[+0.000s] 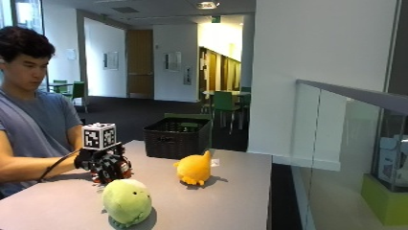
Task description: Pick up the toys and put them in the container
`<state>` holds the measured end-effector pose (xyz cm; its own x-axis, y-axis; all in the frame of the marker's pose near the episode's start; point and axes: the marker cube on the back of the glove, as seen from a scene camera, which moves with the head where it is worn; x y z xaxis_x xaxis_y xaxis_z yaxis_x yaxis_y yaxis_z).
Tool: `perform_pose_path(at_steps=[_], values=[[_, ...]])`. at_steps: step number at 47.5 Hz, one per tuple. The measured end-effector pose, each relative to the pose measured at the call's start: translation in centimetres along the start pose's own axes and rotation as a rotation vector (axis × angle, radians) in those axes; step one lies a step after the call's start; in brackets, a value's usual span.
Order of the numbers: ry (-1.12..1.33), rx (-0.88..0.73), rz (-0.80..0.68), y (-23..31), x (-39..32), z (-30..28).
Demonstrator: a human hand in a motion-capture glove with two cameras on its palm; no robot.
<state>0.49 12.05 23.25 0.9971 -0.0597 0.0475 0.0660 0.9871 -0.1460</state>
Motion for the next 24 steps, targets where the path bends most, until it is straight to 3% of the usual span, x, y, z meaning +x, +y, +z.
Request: perform_pose_path(at_steps=[14,24], values=[[-0.008,-0.015,0.017,-2.4,0.1,-2.2],[-0.035,0.057,0.076,-4.9,1.6,-11.2]])
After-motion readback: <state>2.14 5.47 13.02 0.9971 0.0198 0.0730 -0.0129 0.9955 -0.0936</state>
